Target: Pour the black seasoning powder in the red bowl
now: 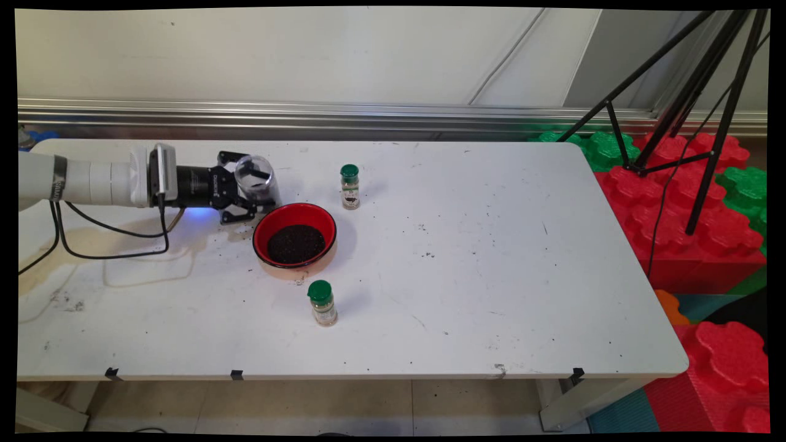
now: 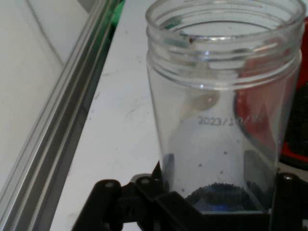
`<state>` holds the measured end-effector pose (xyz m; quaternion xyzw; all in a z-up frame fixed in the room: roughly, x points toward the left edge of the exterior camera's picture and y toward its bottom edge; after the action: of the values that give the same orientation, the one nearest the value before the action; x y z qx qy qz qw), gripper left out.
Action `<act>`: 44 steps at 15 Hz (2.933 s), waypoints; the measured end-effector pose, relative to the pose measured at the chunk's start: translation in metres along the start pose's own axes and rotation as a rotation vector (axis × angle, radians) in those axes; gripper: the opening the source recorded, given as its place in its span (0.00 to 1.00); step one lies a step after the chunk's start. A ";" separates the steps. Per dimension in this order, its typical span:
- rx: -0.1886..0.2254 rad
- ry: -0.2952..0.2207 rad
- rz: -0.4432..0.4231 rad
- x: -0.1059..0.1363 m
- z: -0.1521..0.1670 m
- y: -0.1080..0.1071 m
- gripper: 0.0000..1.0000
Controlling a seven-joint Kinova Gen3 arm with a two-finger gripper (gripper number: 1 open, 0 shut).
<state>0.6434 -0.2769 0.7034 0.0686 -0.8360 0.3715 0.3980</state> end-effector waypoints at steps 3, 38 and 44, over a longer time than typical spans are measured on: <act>-0.028 -0.007 0.067 0.002 0.001 0.005 0.00; -0.029 -0.145 0.392 0.006 0.008 -0.012 0.00; -0.028 -0.179 0.422 0.004 0.007 -0.015 0.00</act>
<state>0.6429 -0.2915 0.7117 -0.0808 -0.8689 0.4272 0.2367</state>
